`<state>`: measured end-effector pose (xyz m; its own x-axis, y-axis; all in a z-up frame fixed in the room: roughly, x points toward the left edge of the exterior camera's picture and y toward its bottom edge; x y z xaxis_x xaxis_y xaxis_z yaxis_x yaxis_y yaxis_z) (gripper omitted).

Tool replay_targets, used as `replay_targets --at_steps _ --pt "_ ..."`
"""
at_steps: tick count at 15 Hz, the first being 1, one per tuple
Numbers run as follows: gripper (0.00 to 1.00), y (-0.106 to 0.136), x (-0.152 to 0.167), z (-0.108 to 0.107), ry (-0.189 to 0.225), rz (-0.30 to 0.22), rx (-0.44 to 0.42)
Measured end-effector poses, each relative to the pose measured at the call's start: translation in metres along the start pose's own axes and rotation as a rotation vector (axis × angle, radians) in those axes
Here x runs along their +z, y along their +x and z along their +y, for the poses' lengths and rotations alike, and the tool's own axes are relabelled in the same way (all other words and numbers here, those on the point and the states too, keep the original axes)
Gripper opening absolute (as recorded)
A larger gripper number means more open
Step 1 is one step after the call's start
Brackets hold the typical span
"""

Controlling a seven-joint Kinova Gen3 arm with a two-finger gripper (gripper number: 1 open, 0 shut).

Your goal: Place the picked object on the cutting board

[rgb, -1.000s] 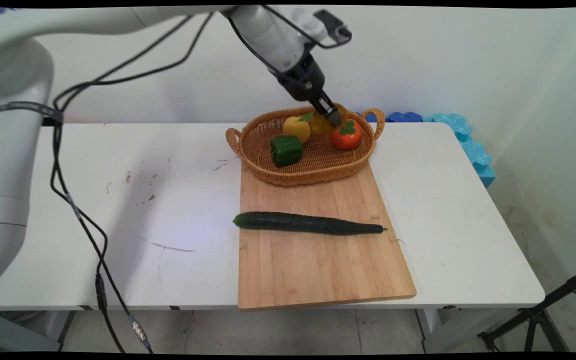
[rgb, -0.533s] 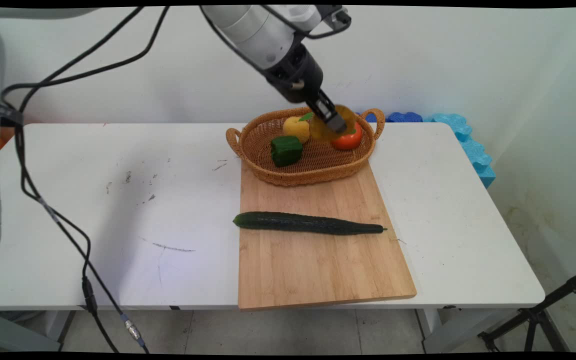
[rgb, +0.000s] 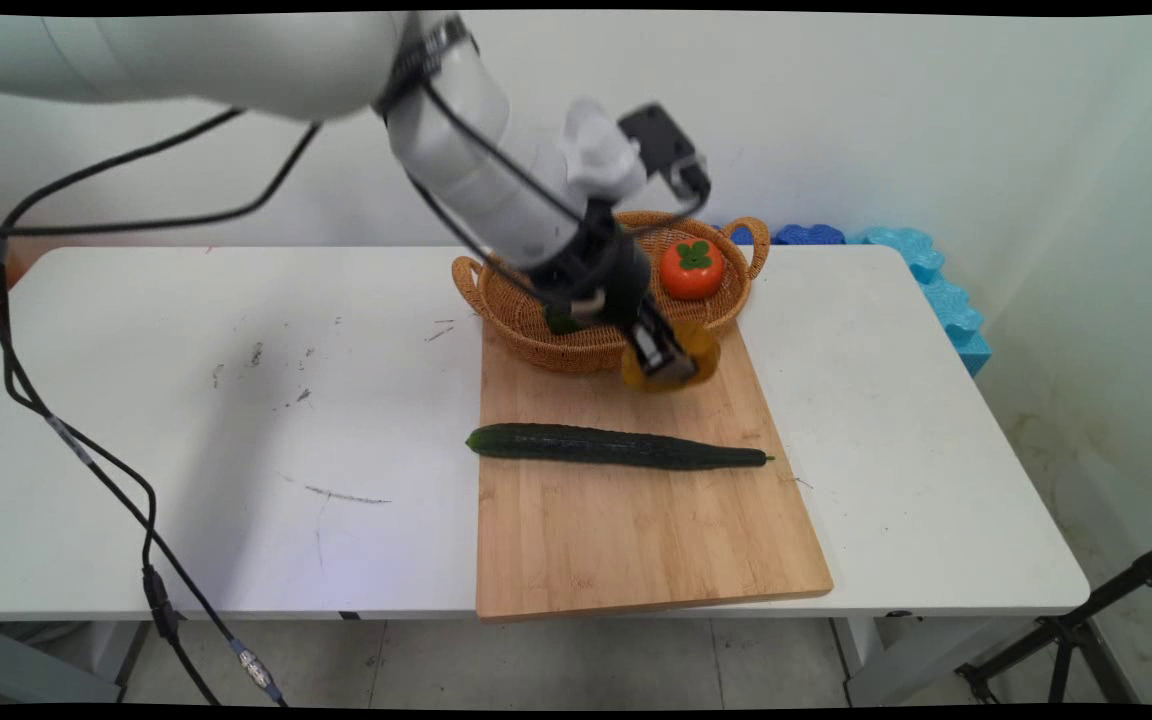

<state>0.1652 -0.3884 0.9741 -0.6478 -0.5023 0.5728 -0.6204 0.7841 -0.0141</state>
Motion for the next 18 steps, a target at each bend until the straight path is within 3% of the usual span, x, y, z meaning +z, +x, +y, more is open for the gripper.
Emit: replay_targets --at_steps 8,17,18 --pt "0.0 -0.047 0.065 0.045 -0.06 -0.06 0.052" --pt "0.0 -0.069 0.108 0.059 -0.08 -0.079 0.071" --pt "1.0 -0.069 0.11 0.06 -0.08 -0.077 0.072"
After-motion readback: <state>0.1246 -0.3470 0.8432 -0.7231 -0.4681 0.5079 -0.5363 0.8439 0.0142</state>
